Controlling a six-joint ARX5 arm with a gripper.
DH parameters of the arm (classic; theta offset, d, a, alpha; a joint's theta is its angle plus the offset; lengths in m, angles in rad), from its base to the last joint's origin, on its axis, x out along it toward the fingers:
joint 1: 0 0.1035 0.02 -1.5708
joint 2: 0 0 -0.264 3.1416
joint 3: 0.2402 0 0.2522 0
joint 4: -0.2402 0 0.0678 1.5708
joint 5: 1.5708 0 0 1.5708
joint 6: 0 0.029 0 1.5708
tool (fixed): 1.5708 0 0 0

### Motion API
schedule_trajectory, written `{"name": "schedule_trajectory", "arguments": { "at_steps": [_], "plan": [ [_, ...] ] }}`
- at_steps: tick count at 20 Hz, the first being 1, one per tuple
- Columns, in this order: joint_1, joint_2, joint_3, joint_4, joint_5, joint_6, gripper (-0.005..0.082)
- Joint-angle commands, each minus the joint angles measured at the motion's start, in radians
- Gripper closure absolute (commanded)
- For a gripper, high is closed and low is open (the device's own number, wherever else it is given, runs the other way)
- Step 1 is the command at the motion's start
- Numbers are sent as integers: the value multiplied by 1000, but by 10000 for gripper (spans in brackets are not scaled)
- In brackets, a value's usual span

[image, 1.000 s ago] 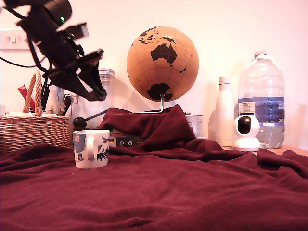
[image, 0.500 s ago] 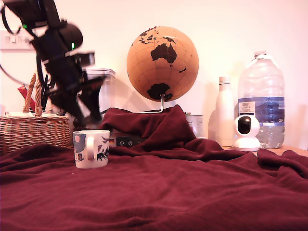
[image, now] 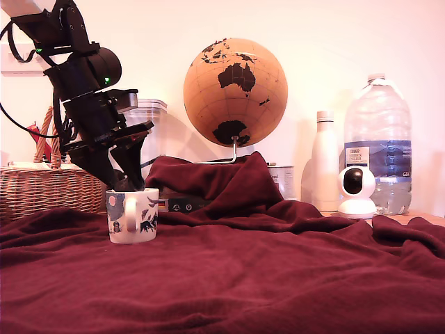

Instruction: Pick up the coffee capsules on the table and drop them inside the coffee cup

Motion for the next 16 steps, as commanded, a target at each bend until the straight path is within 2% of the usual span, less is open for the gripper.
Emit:
{"name": "schedule_trajectory", "arguments": {
  "at_steps": [1, 5, 6, 8, 9, 16],
  "plan": [
    [2, 16, 7, 3, 5, 3, 485],
    [2, 16, 7, 3, 4, 4, 469],
    [2, 16, 7, 4, 4, 4, 394],
    [2, 16, 7, 3, 4, 4, 145],
    [2, 16, 7, 3, 1, 4, 95],
    [2, 13, 8, -6, 3, 4, 96]
  ]
}}
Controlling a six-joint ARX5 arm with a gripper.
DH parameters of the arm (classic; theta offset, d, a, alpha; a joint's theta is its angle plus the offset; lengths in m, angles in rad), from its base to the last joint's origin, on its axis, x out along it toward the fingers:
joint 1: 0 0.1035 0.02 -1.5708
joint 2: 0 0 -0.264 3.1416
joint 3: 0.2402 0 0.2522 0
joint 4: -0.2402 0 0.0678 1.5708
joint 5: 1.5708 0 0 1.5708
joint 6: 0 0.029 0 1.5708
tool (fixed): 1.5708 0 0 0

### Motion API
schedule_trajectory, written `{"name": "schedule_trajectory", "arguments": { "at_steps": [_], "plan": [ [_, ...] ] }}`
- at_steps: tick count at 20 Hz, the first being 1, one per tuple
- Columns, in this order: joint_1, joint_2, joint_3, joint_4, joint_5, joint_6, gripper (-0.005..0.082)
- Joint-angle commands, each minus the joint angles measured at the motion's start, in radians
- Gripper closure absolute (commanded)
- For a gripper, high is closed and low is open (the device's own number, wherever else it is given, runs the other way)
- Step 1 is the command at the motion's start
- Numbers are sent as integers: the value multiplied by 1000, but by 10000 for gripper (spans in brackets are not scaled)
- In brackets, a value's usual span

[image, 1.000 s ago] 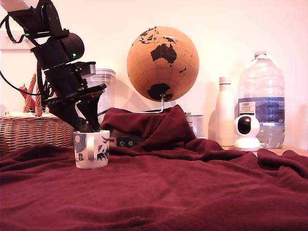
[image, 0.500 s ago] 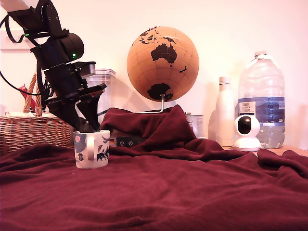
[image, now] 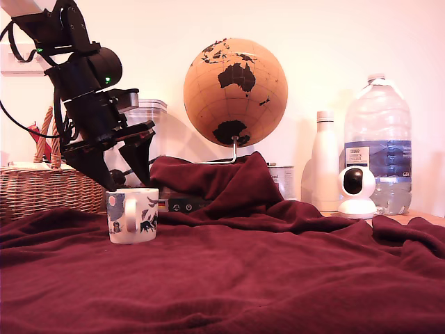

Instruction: Pick up the coffee capsules on the table and drop them inside the coffee cup

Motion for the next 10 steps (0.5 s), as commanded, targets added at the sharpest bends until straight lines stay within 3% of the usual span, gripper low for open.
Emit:
{"name": "schedule_trajectory", "arguments": {
  "at_steps": [1, 3, 5, 7, 10],
  "plan": [
    [2, 11, 10, -6, 2, 4, 98],
    [2, 6, 14, -21, 4, 4, 145],
    [2, 0, 27, -43, 3, 4, 246],
    [2, -10, 58, -90, 4, 5, 398],
    [2, -45, 89, -127, 4, 5, 697]
  ]
}}
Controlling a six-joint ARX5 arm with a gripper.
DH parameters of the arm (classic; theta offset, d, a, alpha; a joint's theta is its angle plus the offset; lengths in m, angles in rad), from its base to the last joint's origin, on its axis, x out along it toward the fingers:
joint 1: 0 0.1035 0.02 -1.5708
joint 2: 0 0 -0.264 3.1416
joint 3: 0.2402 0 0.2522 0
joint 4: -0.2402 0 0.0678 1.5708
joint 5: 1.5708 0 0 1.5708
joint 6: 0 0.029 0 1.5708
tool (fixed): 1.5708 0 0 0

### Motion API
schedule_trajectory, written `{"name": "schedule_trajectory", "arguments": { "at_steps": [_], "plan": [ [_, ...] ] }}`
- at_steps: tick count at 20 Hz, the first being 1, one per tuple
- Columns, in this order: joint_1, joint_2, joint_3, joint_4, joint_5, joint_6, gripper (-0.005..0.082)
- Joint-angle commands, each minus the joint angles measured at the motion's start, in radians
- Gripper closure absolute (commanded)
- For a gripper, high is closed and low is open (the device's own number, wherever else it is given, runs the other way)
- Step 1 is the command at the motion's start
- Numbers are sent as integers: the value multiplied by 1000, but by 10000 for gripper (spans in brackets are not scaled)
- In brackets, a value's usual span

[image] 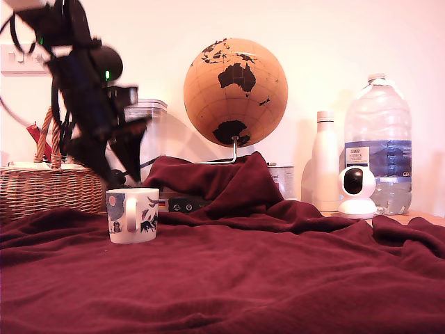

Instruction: Pick up the coffee capsules on the table and drop them inside the coffee cup

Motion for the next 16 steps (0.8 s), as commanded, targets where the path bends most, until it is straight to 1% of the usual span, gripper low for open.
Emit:
{"name": "schedule_trajectory", "arguments": {
  "at_steps": [1, 2, 4, 9, 12, 14, 16],
  "plan": [
    [2, -55, 6, -6, 3, 5, 774],
    [2, -76, 6, -3, 3, 5, 793],
    [2, -124, 6, 8, 1, 5, 793],
    [2, -269, 6, 56, -27, 4, 793],
    [2, -348, 0, 116, -43, 4, 793],
    [2, -398, -16, 157, -44, 4, 793],
    [2, -450, -64, 215, -54, 4, 793]
  ]
}}
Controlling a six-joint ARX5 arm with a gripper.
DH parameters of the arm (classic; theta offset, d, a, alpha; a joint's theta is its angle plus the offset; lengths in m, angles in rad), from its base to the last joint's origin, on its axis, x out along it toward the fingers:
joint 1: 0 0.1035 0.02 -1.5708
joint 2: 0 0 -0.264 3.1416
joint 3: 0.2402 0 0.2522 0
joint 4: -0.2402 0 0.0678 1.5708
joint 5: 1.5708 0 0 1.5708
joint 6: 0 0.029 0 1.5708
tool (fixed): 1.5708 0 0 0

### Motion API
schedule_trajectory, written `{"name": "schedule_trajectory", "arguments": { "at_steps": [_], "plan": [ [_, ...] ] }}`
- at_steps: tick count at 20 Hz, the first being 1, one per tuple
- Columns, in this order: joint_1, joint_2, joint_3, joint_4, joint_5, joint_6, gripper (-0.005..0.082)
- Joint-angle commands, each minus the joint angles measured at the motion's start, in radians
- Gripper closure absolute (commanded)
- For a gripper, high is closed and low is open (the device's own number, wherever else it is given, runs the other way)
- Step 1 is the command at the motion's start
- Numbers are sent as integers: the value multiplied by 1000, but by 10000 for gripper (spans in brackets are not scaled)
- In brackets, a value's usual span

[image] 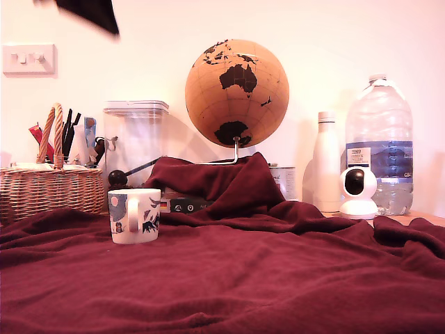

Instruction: Pick up the coffee capsules on the table and drop them inside the coffee cup

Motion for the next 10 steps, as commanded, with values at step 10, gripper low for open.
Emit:
{"name": "schedule_trajectory", "arguments": {
  "at_steps": [10],
  "plan": [
    [39, -327, -591, 376, -18, -16, 793]
  ]
}}
